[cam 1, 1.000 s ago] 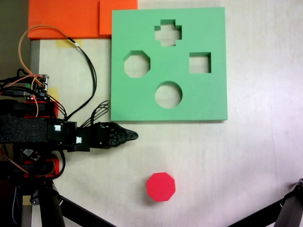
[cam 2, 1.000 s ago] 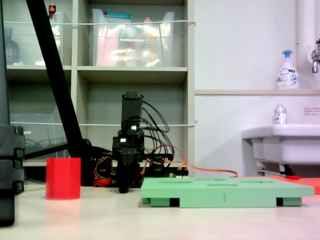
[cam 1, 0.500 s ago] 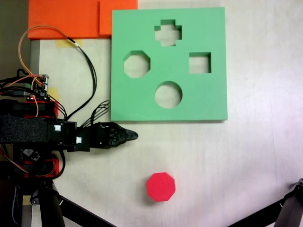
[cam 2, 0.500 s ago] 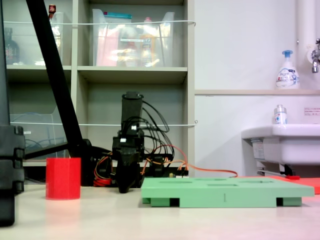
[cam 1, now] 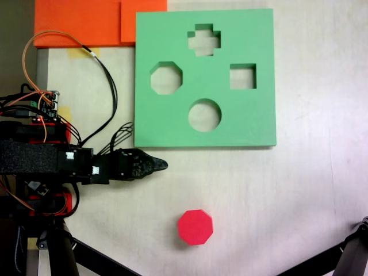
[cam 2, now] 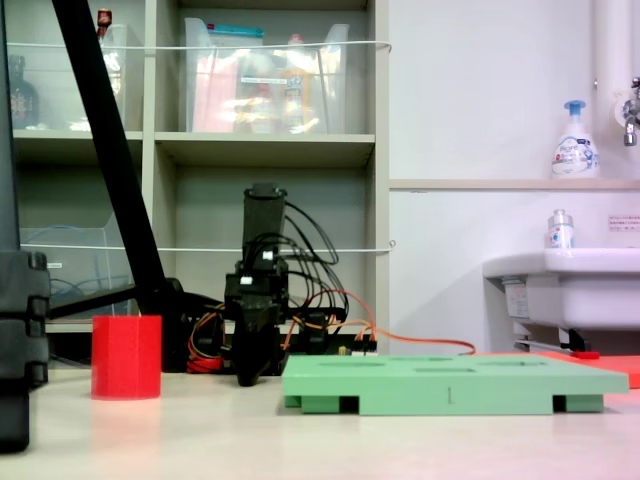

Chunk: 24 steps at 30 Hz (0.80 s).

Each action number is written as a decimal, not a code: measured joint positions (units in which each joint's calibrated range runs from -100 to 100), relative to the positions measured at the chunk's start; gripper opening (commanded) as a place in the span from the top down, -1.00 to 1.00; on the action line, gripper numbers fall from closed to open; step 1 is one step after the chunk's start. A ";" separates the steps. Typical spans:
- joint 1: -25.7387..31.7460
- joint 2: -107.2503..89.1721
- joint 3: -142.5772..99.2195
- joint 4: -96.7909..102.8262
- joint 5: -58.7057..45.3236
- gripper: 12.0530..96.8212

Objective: Put the octagonal pillar block into the corresponding hole

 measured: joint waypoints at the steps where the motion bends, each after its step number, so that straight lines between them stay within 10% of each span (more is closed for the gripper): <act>1: 0.00 0.00 0.00 0.00 0.00 0.11; 24: -1.56 0.00 0.10 0.10 6.54 0.12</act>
